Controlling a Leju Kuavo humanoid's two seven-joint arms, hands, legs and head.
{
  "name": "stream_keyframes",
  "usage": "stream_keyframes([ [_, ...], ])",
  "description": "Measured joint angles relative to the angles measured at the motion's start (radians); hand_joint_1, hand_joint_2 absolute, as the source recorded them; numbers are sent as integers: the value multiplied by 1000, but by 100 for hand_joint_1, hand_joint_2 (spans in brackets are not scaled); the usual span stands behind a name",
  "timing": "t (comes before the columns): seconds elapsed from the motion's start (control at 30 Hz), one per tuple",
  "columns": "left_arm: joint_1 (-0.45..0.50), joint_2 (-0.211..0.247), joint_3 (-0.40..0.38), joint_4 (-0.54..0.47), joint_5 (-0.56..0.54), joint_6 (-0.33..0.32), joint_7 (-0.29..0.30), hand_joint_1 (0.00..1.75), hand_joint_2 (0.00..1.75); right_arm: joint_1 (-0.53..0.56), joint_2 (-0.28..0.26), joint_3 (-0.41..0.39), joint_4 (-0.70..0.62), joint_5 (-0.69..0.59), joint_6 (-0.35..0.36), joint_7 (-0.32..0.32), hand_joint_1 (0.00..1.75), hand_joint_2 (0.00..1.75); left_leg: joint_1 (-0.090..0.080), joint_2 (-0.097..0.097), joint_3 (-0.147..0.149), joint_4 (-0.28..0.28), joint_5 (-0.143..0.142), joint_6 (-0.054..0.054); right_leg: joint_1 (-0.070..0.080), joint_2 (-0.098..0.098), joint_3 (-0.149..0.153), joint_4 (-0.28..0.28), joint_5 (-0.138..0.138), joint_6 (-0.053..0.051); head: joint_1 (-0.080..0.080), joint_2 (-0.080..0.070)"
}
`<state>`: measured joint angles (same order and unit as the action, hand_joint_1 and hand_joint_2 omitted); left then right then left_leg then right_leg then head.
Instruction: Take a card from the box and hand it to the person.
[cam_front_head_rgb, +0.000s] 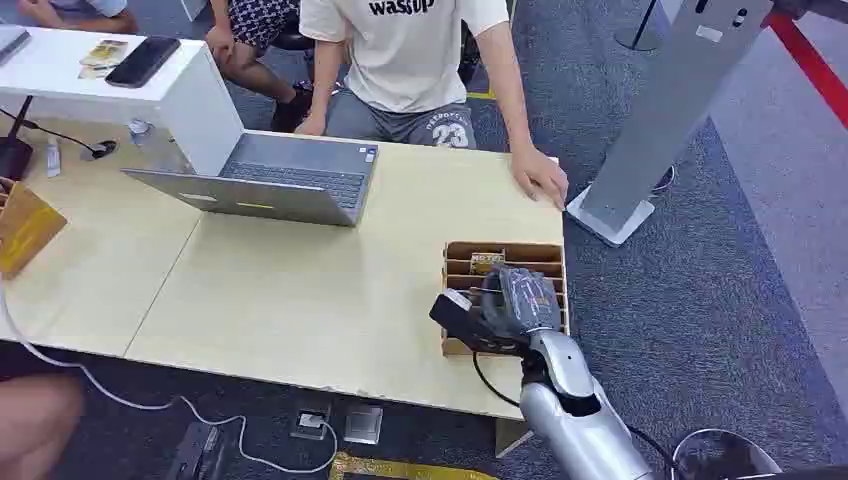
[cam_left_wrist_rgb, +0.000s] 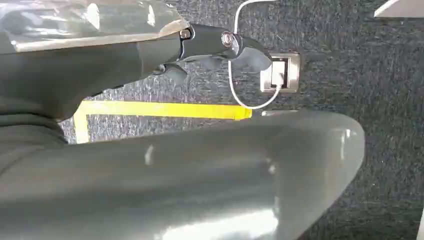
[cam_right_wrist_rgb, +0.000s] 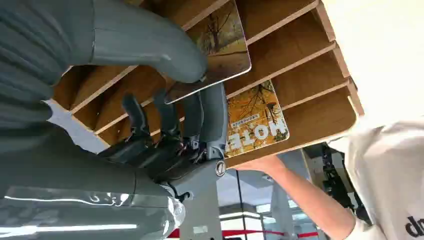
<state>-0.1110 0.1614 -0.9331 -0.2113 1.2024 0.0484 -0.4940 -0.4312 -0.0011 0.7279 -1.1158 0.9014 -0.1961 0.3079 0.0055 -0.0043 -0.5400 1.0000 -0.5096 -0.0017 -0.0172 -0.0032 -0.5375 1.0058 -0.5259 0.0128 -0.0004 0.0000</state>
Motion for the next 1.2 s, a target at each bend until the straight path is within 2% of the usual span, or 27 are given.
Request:
stream_keyframes([
  [0.13, 0, 0, 0, 0, 0, 0, 0, 0, 0, 0, 0, 0, 1, 0, 0, -1, 138, 175, 0, 0, 0, 0, 0, 0, 0, 0, 0, 0, 0, 0, 0, 0],
  [0.3, 0, 0, 0, 0, 0, 0, 0, 0, 0, 0, 1, 0, 2, -3, 3, -3, 148, 175, 0, 0, 0, 0, 0, 0, 0, 0, 0, 0, 0, 0, 0, 0],
  [0.83, 1, 0, -1, 0, -8, 0, -2, 0, 0, 0, 0, 0, -13, -44, 11, -6, 148, 175, 0, 0, 1, 0, 0, 0, 0, 0, 0, 0, 0, 0, 0, 0],
  [0.93, 4, 0, -1, 0, -5, 0, -4, 0, 0, 0, -8, -2, -54, -67, 23, -3, 148, 175, 0, 0, 0, 0, 0, 0, 0, 0, 0, 0, 0, 0, 0, 0],
  [1.2, 12, 0, -1, 0, 3, 0, -13, 0, 0, -23, -48, -20, -259, -97, 52, 24, 148, 175, 0, 0, 0, 0, 0, 0, 0, 0, 0, 0, 0, 0, -1, 0],
])
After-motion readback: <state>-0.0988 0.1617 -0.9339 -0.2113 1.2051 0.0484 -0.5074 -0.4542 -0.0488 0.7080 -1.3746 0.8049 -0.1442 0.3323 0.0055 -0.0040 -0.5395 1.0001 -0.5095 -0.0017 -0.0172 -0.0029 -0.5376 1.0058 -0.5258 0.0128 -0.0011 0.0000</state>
